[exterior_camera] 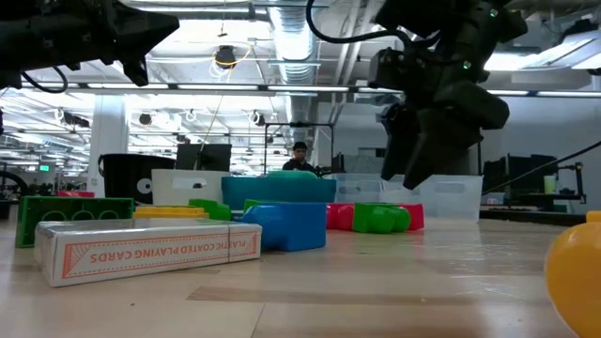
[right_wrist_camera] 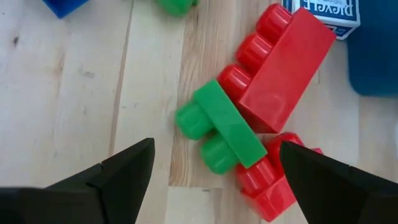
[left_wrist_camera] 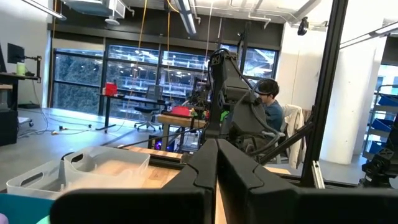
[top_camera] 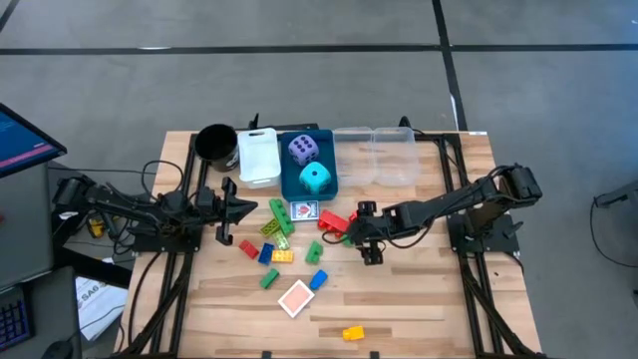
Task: Pick & Place Toys
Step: Put the red 3 stud game piece into the left transparent bin
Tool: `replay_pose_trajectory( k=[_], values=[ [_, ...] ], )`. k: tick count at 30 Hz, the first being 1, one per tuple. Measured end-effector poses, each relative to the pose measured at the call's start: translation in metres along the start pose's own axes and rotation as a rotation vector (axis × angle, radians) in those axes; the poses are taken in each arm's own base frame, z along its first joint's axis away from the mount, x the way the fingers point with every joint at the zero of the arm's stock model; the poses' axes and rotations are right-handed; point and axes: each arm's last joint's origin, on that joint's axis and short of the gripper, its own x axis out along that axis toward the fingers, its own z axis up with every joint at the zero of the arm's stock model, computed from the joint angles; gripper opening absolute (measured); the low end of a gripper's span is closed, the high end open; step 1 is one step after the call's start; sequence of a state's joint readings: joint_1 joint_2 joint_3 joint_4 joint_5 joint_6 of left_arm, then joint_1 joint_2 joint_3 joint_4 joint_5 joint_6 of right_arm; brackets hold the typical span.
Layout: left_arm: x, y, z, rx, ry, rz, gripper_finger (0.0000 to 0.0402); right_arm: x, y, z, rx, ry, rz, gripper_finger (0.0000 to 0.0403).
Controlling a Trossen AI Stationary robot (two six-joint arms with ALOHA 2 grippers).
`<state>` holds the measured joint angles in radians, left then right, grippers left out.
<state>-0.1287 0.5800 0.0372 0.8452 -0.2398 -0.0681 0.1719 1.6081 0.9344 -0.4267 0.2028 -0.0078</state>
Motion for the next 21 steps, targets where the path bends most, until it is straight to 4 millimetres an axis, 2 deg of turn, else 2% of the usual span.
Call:
replay_pose_trajectory(
  k=[5, 9, 12, 13, 16, 18, 21],
  values=[
    [0.0, 0.0, 0.0, 0.0, 0.0, 0.0, 0.0003, 0.0, -0.004, 0.001, 0.027, -0.013, -0.116, 0.034],
    [0.0, 0.0, 0.0, 0.0, 0.0, -0.001, 0.0003, 0.002, -0.008, 0.005, 0.079, -0.051, 0.039, 0.0339],
    [0.0, 0.0, 0.0, 0.0, 0.0, -0.001, 0.0003, 0.01, -0.005, 0.005, 0.045, -0.034, -0.047, 0.0334],
    [0.0, 0.0, 0.0, 0.0, -0.001, -0.001, 0.0003, 0.011, -0.005, 0.001, 0.033, -0.009, -0.02, 0.0332],
    [0.0, 0.0, 0.0, -0.002, -0.001, -0.003, 0.0003, 0.02, -0.003, 0.007, 0.052, -0.047, 0.104, 0.0322],
    [0.0, 0.0, 0.0, -0.002, -0.001, -0.004, 0.0003, 0.03, -0.001, 0.001, 0.033, 0.014, 0.075, 0.0315],
    [0.0, 0.0, 0.0, -0.002, -0.002, -0.004, 0.0003, 0.039, 0.003, 0.005, -0.015, 0.033, 0.03, 0.0307]
  ],
)
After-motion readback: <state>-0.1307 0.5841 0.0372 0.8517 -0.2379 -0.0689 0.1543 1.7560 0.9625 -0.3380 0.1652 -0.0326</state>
